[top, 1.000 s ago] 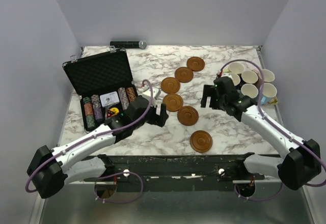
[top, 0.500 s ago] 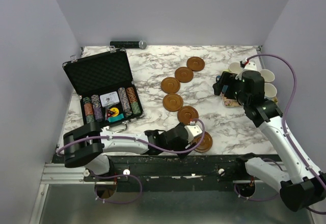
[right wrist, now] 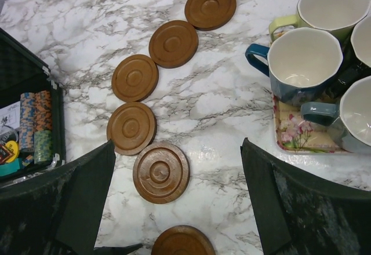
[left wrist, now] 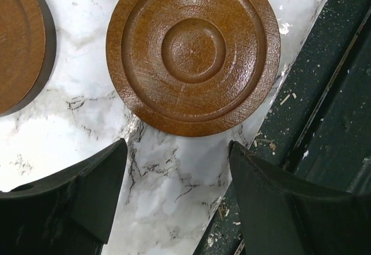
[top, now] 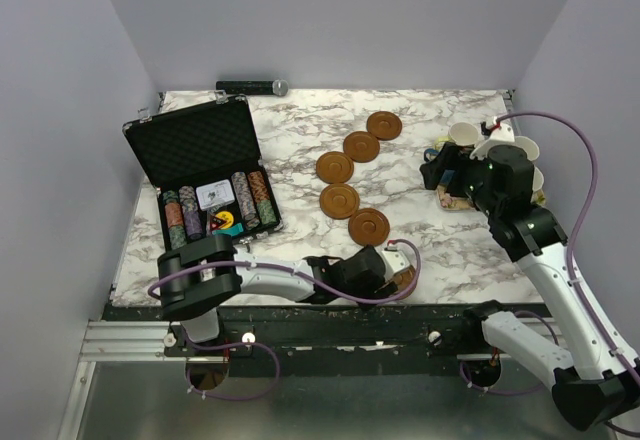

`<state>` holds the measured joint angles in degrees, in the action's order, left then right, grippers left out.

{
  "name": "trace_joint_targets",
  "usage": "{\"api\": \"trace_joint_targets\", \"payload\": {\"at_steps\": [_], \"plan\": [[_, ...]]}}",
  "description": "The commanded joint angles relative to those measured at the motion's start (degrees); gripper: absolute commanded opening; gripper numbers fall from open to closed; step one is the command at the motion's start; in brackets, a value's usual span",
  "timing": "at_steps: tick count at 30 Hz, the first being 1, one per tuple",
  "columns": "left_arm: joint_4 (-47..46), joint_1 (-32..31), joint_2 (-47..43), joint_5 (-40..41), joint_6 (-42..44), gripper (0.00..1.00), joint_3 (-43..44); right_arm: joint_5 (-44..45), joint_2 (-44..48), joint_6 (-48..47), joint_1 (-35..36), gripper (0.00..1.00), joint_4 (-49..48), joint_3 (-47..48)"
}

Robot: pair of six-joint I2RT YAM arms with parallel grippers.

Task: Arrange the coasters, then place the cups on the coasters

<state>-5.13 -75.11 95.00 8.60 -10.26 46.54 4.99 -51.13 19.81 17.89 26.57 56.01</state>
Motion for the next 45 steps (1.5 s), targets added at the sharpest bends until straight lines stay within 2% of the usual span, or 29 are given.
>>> {"api": "trace_joint_targets", "payload": {"at_steps": [1,12,21,25,29,32,45], "plan": [[-2.08,-0.47,2.55,0.19,1.03,0.77,2.50,-0.60,2.00,-0.48,-0.22,0.97,0.77,2.09],[-0.68,-0.39,8.00,6.60,-0.37,0.63,6.89,2.30,4.73,-0.92,-0.22,0.97,3.31,3.76],[-2.26,-0.47,9.85,7.74,-1.86,0.60,8.74,2.12,6.05,-0.57,-0.22,0.97,3.84,3.67],[-5.24,-0.56,7.31,8.01,-2.92,0.61,6.46,2.39,6.31,-0.57,-0.22,0.97,3.93,3.67],[-8.23,-0.74,1.95,5.03,-0.73,0.66,2.68,3.18,6.48,-0.83,-0.22,0.97,4.11,4.11],[-5.87,-0.83,0.36,3.18,-0.55,0.66,2.94,3.62,6.31,-0.83,-0.22,0.97,4.11,4.63],[1.61,-1.44,5.98,-1.83,-2.04,0.63,9.17,3.18,6.93,-0.83,-0.22,0.97,3.93,5.34]]}}
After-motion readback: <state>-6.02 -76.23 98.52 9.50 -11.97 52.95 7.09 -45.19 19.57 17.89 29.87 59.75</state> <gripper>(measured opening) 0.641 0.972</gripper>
